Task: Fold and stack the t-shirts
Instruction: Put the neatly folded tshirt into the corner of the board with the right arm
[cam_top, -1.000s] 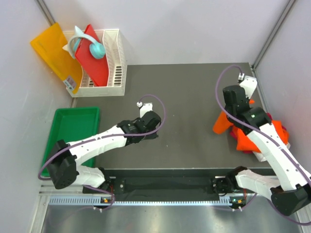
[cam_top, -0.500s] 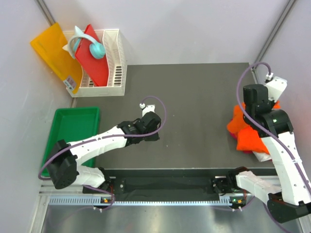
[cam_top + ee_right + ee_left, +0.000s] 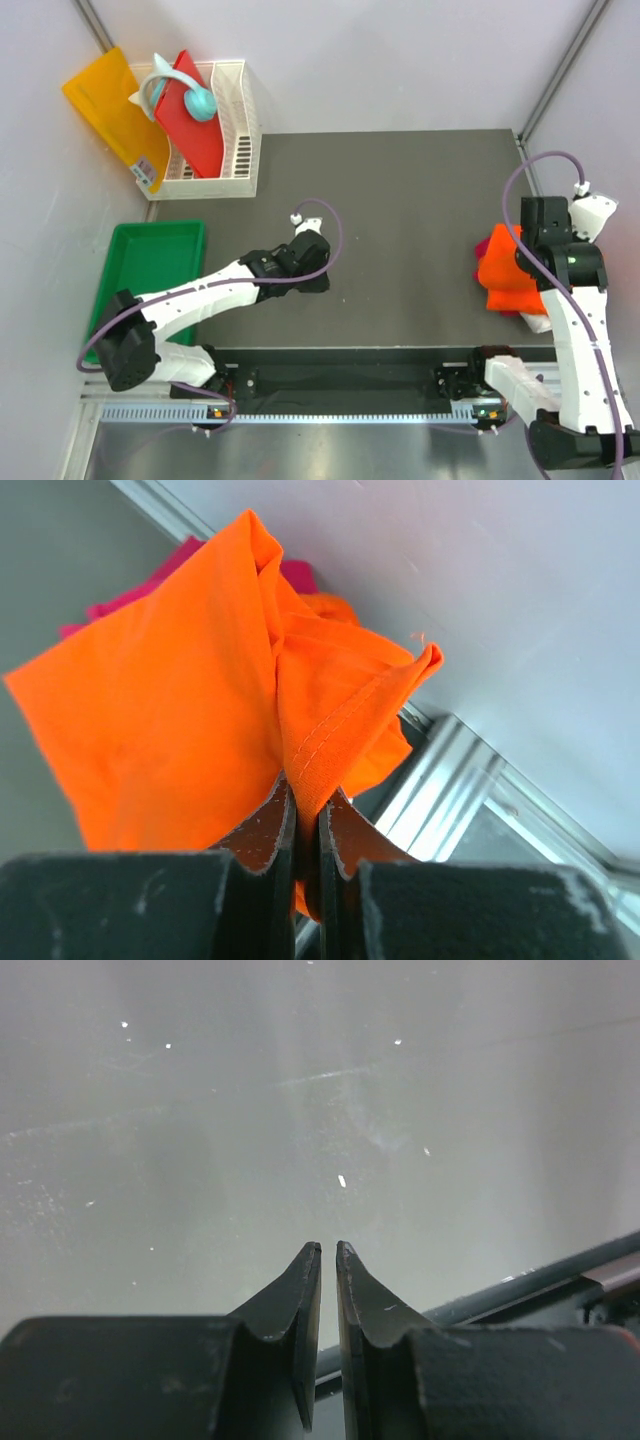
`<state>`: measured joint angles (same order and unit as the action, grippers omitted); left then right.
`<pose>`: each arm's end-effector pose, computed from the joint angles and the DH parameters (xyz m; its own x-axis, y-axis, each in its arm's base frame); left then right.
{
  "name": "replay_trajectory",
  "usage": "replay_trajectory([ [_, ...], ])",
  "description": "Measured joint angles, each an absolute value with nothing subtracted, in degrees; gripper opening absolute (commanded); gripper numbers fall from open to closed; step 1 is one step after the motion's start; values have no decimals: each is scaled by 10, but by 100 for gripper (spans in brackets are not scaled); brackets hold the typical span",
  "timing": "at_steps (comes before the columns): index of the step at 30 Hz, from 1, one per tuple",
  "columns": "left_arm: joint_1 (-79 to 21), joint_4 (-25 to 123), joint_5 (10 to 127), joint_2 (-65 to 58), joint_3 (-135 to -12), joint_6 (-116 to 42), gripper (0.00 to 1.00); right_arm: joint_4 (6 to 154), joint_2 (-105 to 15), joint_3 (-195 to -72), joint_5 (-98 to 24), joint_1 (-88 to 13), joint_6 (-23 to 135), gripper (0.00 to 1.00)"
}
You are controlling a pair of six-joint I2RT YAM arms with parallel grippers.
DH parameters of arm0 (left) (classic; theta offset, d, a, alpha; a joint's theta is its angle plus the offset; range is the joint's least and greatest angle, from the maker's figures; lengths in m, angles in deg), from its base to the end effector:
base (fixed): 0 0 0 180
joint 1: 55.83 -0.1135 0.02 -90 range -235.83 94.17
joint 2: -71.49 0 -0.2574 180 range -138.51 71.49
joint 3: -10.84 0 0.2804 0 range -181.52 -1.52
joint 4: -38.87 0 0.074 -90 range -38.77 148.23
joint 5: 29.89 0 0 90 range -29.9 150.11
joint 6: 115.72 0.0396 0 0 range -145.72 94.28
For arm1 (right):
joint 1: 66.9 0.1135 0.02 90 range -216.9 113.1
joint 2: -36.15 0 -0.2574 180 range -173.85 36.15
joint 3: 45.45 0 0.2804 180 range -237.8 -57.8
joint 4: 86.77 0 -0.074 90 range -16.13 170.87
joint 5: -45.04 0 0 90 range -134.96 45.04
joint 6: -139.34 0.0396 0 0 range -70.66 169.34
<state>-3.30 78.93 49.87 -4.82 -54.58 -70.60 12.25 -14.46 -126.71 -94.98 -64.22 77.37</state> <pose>0.1915 -0.2383 0.2229 -0.8378 -0.0484 -0.5438 0.1718 0.9221 -0.3467 0.1626 -0.0228 0.3788 -0.4632 0.2806 -0.8407 0.7661 0.6036 -0.2206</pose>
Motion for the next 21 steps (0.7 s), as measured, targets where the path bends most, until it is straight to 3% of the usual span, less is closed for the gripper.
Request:
replay_trajectory([
  [21, -33, 819, 524, 22, -546, -673, 18, 146, -285, -1189, -831, -906, 832, 0],
])
